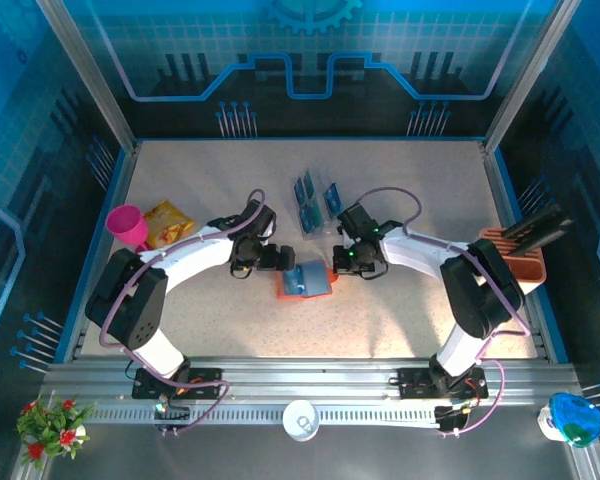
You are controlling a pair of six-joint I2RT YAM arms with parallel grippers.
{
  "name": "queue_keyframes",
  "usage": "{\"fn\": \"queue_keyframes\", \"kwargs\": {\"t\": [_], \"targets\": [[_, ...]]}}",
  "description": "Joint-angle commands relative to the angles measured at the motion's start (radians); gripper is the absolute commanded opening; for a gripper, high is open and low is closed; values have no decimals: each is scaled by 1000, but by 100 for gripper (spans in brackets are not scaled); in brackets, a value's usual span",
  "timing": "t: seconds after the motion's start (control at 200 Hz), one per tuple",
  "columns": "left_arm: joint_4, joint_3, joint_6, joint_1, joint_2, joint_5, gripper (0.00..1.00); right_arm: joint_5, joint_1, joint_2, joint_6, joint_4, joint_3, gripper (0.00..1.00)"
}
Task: Put the credit cards into the card holder
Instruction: Rotate the card holder at the center of the table.
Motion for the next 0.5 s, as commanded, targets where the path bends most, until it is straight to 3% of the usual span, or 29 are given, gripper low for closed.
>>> {"fn": "queue_keyframes", "kwargs": {"t": [0.0, 0.27, 0.495], "targets": [[-24, 18, -18, 0, -27, 35, 99, 36, -13, -59, 31, -39, -37, 0], [-22, -10, -8, -1, -21, 37, 99, 39, -14, -93, 44, -32, -62, 0], [-22, -18, 4, -2, -17, 40, 99, 29, -14, -111, 54, -37, -44, 25]]}}
